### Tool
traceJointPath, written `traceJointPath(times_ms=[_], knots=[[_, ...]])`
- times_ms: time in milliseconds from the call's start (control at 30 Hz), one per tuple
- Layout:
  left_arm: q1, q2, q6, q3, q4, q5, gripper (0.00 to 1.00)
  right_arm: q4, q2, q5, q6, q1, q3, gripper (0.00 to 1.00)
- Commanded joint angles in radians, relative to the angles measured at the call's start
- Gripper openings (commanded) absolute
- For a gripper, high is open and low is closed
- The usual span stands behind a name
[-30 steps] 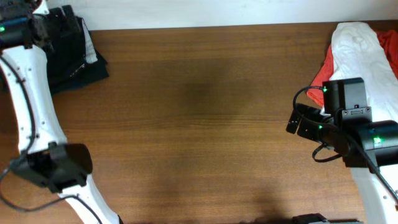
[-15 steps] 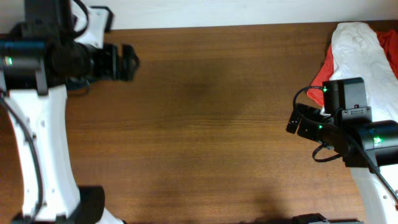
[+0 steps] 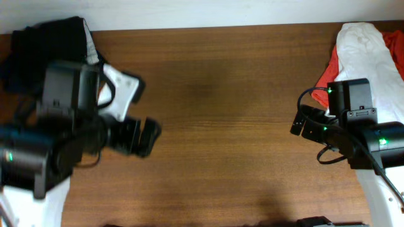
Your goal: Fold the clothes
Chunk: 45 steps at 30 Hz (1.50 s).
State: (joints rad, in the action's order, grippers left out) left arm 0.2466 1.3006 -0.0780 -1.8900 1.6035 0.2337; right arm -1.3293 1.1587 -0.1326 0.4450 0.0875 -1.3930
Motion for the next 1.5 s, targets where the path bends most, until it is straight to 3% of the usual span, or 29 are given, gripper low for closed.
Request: traceJointPath(times_ms=[0,167,367,633,733,867,1000,1267,1467], knots=[[0.000,-0.108,0.040,0.230,-0.009,-0.002,0.99,0.002,0.000,-0.003,0.009,-0.004,0.000,0.99],[0.000,-0.131,0.040,0.381,0.047,0.002,0.99,0.002,0.000,-0.002,0.009,-0.004,0.000,0.99],[0.000,-0.129,0.040,0.389,0.043,0.009,0.99,0.002,0.000,-0.003,0.009,-0.004,0.000,0.99],[-0.001,-0.203,-0.033,0.605,-0.473,0.010,0.99,0.002,0.000,-0.003,0.009,-0.004,0.000,0.99],[-0.011,-0.349,-0.059,0.840,-0.698,0.003,0.99,0.002,0.000,-0.003,0.009,-0.004,0.000,0.99],[-0.128,-0.545,-0.059,1.060,-0.759,0.005,0.99,0.002,0.000,-0.003,0.009,-0.004,0.000,0.99],[-0.236,-0.740,-0.058,1.246,-0.912,0.014,0.99,0.002,0.000,-0.003,0.009,-0.004,0.000,0.99],[-0.250,-1.023,-0.058,1.672,-1.478,0.012,0.99,0.002,0.000,-0.002,0.009,-0.004,0.000,0.99],[-0.250,-1.255,0.018,1.827,-1.539,-0.109,0.99,0.002,0.000,-0.002,0.009,-0.004,0.000,0.99]])
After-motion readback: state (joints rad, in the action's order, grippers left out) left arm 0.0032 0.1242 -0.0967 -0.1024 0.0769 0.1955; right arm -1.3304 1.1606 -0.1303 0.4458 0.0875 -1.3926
